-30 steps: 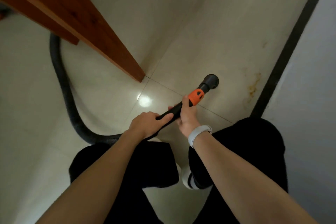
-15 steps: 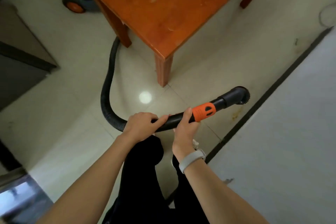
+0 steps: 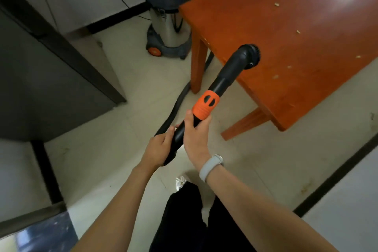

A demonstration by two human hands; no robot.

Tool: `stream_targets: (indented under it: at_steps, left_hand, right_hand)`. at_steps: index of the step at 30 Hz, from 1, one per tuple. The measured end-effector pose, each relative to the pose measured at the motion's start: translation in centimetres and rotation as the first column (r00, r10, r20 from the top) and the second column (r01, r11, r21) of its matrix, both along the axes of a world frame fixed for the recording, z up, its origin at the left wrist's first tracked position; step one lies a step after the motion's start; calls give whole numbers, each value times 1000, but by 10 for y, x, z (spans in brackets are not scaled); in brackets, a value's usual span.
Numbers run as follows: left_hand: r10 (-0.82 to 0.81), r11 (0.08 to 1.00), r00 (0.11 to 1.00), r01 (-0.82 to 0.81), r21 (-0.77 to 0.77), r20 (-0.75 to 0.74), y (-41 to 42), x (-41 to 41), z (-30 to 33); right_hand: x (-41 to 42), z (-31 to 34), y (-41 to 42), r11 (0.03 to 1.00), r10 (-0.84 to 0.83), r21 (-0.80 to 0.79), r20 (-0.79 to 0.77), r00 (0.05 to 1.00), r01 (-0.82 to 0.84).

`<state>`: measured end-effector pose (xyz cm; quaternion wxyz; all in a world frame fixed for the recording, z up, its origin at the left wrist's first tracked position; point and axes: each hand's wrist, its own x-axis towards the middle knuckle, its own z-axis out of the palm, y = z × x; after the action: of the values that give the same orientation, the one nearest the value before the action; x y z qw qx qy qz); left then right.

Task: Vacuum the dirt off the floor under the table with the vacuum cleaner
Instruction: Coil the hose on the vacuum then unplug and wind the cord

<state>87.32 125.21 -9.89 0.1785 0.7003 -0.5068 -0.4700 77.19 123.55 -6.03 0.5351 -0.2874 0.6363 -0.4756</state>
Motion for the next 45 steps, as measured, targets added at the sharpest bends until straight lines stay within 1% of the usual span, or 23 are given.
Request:
stream_targets:
  at_steps: [2, 5, 9, 11, 13, 15, 19, 21, 25, 28, 30, 34, 36, 39, 41, 43, 45]
  left_hand:
    - [28, 1000, 1000, -28, -1, 6, -10, 25, 1]
    - [79, 997, 996, -80, -19, -39, -24, 51, 5]
    - [126, 992, 990, -127, -10, -70, -55, 75, 10]
    - [167, 986, 977, -167, 13, -132, -80, 86, 10]
    - [225, 974, 956, -224, 28, -190, -113, 99, 12]
    - [246, 969, 947, -249, 15, -208, -153, 111, 16]
    - [290, 954, 928, -301, -11, -234, -251, 143, 35]
    - [290, 953, 922, -304, -17, -256, -302, 159, 46]
    - [263, 957, 911, -288, -33, -316, -391, 180, 64]
    - [248, 955, 887, -291, -55, -390, -449, 187, 72]
    - [231, 951, 877, -296, -94, -420, -490, 190, 76]
    - [210, 934, 914, -293, -205, -347, -578, 198, 74]
    - [201, 933, 922, -283, -224, -330, -626, 206, 70]
    - [189, 935, 918, -277, -223, -349, -702, 224, 61]
    - [173, 940, 925, -257, -224, -338, -750, 239, 54]
    - [162, 948, 934, -237, -212, -320, -792, 257, 43]
    - [174, 960, 937, -229, -158, -302, -828, 276, 29]
  right_hand:
    - [22, 4, -17, 998, 56, -13, -15, 998, -56]
    - [51, 7, -45, 990, 134, -32, -33, 990, -135]
    - [80, 8, -90, 970, 231, -42, -126, 965, -238]
    - [95, 7, -120, 952, 296, -29, -157, 942, -304]
    - [110, 7, -157, 934, 351, -12, -165, 922, -358]
    - [126, 8, -203, 926, 368, -27, -167, 915, -377]
    - [164, 18, -308, 905, 414, -69, -84, 906, -420]
    - [179, 29, -362, 896, 431, -74, -86, 898, -437]
    - [198, 57, -454, 868, 475, -136, -54, 878, -478]
    - [206, 69, -513, 863, 485, -127, -59, 872, -489]
    - [212, 74, -552, 877, 464, -125, -36, 885, -464]
    - [224, 77, -634, 915, 381, -129, -36, 924, -382]
    - [229, 76, -679, 924, 351, -143, -40, 935, -353]
    - [236, 69, -748, 911, 353, -183, -114, 928, -369]
    - [237, 54, -793, 917, 341, -161, -160, 927, -365]
    - [234, 29, -833, 934, 320, -92, -208, 924, -344]
    - [225, -4, -868, 937, 333, 10, -324, 886, -349]
